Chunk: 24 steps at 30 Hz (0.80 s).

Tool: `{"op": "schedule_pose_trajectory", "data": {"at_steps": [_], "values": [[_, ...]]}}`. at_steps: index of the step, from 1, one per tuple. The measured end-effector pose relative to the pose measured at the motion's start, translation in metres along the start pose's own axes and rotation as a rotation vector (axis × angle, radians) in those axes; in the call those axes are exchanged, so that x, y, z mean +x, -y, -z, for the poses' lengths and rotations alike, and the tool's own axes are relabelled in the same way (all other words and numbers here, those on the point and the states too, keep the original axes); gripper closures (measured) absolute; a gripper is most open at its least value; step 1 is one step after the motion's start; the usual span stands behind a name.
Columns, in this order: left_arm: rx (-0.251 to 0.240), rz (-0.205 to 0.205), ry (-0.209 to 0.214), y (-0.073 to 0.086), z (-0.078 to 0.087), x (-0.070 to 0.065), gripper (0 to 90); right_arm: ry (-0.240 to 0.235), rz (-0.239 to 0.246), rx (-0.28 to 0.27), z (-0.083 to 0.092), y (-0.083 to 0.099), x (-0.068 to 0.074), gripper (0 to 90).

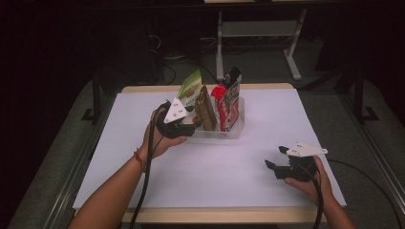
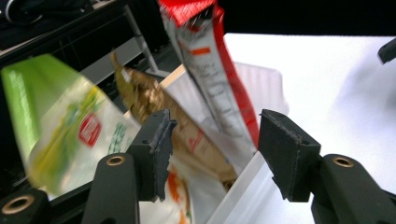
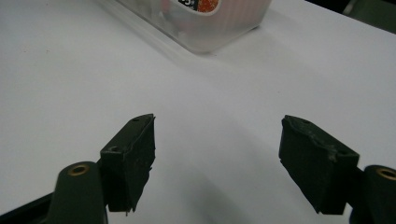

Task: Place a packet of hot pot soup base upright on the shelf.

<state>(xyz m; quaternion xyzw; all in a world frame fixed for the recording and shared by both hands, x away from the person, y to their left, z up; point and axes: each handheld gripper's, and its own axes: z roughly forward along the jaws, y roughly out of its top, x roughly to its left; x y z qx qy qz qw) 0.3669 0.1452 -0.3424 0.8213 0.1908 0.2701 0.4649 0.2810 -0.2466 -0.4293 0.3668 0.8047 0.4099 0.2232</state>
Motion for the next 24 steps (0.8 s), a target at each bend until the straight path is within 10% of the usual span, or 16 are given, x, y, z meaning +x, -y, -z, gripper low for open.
{"op": "schedule_pose_trajectory", "data": {"at_steps": [24], "values": [[0.062,-0.023,-0.024,0.047,0.028,0.003,32.6,0.008,0.017,0.012,-0.002,0.000,0.002,25.9]]}}
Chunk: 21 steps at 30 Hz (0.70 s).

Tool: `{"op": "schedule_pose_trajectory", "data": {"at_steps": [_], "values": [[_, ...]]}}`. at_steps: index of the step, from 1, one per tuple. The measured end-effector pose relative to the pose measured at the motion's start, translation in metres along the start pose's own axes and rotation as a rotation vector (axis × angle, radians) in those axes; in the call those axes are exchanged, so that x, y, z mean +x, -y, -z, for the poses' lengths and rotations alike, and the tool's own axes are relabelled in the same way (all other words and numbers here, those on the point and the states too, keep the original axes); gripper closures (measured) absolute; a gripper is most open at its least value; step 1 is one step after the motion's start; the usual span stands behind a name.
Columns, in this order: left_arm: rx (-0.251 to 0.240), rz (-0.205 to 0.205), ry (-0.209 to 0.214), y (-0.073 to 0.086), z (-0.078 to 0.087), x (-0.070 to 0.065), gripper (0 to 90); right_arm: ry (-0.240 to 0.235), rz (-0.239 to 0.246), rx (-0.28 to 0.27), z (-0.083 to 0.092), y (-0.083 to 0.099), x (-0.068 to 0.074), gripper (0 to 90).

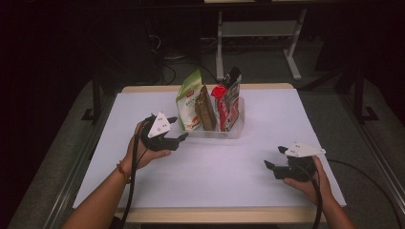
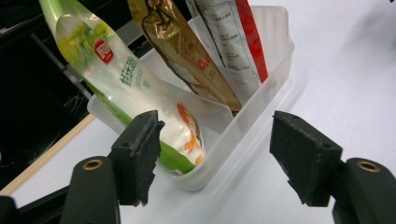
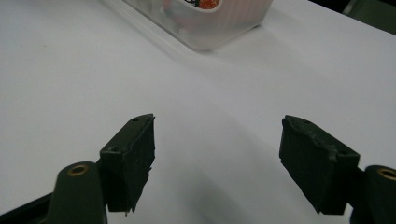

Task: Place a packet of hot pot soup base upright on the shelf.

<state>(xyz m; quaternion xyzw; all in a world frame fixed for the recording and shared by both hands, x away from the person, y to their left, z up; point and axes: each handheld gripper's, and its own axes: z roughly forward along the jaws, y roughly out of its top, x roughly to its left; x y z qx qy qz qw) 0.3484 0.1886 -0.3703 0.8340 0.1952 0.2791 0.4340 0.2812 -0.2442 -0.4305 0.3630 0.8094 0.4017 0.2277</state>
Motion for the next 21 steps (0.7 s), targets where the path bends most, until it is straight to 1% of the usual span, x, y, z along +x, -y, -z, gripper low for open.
{"op": "schedule_pose_trajectory", "data": {"at_steps": [1,3,7,9,11,13,15,16,20,21], "values": [[-0.002,0.000,0.000,0.001,0.001,0.000,31.9,0.001,0.000,-0.003,0.000,0.000,0.000,25.9],[-0.004,0.015,-0.002,0.004,0.002,0.001,30.9,0.007,0.004,-0.002,0.001,0.000,-0.001,25.8],[0.002,0.012,-0.008,0.009,0.006,0.002,30.4,0.014,0.012,0.001,0.001,0.000,-0.001,25.8],[0.005,0.017,-0.011,0.011,0.008,0.002,29.5,0.017,0.018,0.002,0.001,0.000,0.000,25.8],[0.010,0.018,-0.003,0.014,0.010,0.004,28.4,0.022,0.029,0.007,0.001,-0.001,0.000,25.8],[0.010,0.020,-0.008,0.017,0.012,0.005,27.5,0.025,0.038,0.007,0.001,-0.001,0.001,25.7],[0.011,0.024,0.001,0.020,0.014,0.006,26.2,0.033,0.052,0.008,0.001,-0.003,0.001,25.3],[0.013,0.022,-0.003,0.022,0.015,0.006,26.1,0.034,0.056,0.006,0.001,-0.003,0.001,25.3],[0.025,0.018,0.005,0.029,0.021,0.008,24.9,0.042,0.072,0.007,0.002,-0.006,0.001,24.8],[0.025,0.024,0.006,0.031,0.022,0.009,24.5,0.041,0.080,0.009,0.001,-0.007,0.002,24.8]]}}
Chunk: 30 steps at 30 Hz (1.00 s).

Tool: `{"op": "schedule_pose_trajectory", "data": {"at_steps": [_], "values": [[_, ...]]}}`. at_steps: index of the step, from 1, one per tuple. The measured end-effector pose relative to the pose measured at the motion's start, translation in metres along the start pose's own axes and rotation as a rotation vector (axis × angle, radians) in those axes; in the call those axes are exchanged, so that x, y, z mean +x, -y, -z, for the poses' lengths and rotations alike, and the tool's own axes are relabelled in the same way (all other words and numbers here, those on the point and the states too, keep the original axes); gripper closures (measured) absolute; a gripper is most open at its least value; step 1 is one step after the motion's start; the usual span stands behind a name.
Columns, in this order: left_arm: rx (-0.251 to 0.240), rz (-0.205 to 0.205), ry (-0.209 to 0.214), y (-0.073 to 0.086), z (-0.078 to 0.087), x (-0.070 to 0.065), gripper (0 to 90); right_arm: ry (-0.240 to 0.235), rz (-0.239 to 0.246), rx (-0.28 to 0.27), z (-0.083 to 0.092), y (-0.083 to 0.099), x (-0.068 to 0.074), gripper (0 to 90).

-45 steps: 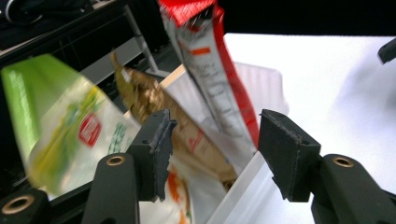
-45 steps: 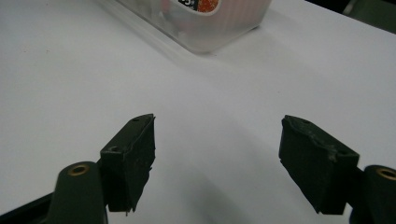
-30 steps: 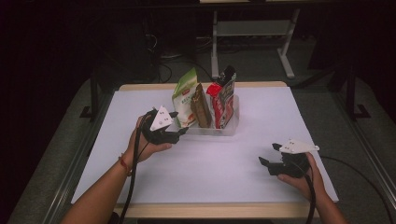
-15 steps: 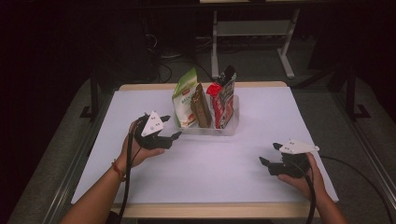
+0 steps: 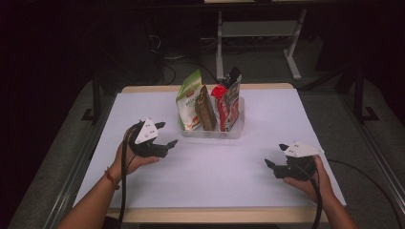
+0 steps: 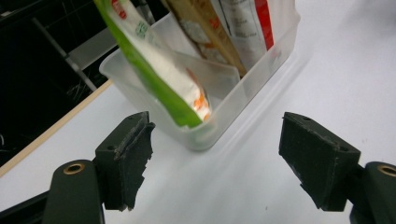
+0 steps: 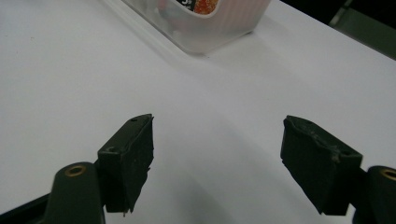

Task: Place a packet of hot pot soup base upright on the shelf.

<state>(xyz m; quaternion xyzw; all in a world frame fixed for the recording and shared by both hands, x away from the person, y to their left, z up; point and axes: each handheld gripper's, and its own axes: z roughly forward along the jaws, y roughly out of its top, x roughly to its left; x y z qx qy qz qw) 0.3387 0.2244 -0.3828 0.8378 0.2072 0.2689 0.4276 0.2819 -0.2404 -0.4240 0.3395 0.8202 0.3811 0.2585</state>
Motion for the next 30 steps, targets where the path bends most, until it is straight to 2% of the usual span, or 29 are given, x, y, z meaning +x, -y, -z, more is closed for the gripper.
{"op": "schedule_pose_trajectory", "data": {"at_steps": [6,8,12,16,20,24,26,30], "values": [[0.023,0.002,-0.013,0.012,0.009,0.004,23.4,-0.013,0.031,0.013,-0.003,-0.007,0.005,24.8],[0.030,0.005,-0.012,0.016,0.011,0.005,23.2,-0.031,0.023,0.012,-0.003,-0.009,0.006,24.8],[0.031,0.018,-0.021,0.021,0.018,0.006,22.4,-0.027,0.031,0.023,0.000,-0.005,0.008,24.9],[0.030,0.025,-0.014,0.029,0.025,0.005,21.9,-0.021,0.011,0.011,0.004,0.000,0.007,24.8],[0.043,0.053,0.002,0.037,0.030,0.007,20.1,-0.011,0.010,0.013,0.006,0.004,0.006,24.7],[0.037,0.078,-0.004,0.042,0.039,0.013,18.9,-0.002,0.016,0.016,0.011,0.007,0.006,24.6],[0.035,0.069,-0.022,0.045,0.041,0.012,19.5,0.003,0.013,0.009,0.014,0.009,0.005,24.5],[0.052,0.061,-0.024,0.054,0.042,0.010,20.2,0.006,0.005,0.001,0.017,0.013,0.004,24.4]]}}
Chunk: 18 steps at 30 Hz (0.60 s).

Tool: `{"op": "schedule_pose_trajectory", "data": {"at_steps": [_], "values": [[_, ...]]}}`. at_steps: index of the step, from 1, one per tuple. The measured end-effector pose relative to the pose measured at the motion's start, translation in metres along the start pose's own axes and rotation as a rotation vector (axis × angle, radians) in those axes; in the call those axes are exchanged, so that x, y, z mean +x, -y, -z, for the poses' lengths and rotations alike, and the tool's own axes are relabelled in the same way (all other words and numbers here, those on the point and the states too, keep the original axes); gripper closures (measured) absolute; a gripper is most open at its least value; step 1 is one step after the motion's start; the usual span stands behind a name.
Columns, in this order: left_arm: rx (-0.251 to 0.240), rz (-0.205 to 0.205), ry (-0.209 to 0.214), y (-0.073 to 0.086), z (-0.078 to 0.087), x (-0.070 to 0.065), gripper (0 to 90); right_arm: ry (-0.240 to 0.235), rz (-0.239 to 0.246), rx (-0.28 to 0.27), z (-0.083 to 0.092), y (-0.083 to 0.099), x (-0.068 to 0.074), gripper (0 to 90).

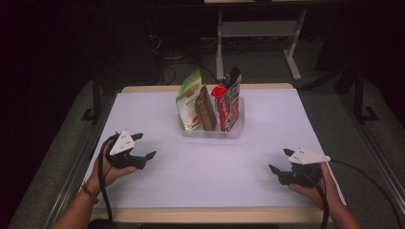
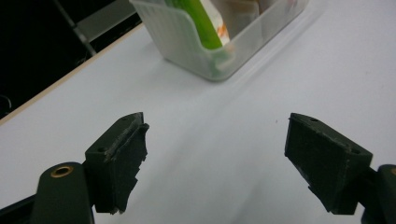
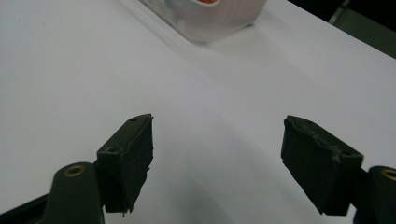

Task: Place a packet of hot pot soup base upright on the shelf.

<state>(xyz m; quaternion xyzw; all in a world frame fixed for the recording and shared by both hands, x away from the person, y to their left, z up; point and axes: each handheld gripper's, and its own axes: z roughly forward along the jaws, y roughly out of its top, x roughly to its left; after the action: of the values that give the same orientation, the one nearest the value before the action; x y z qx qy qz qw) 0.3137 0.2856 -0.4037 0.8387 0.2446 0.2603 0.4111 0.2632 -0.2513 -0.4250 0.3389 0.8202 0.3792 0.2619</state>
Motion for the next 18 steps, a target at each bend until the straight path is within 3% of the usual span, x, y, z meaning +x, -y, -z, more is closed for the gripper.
{"op": "schedule_pose_trajectory", "data": {"at_steps": [18], "values": [[0.012,0.032,-0.040,0.031,0.020,0.006,21.1,0.004,0.007,-0.025,0.007,0.010,-0.002,24.4]]}}
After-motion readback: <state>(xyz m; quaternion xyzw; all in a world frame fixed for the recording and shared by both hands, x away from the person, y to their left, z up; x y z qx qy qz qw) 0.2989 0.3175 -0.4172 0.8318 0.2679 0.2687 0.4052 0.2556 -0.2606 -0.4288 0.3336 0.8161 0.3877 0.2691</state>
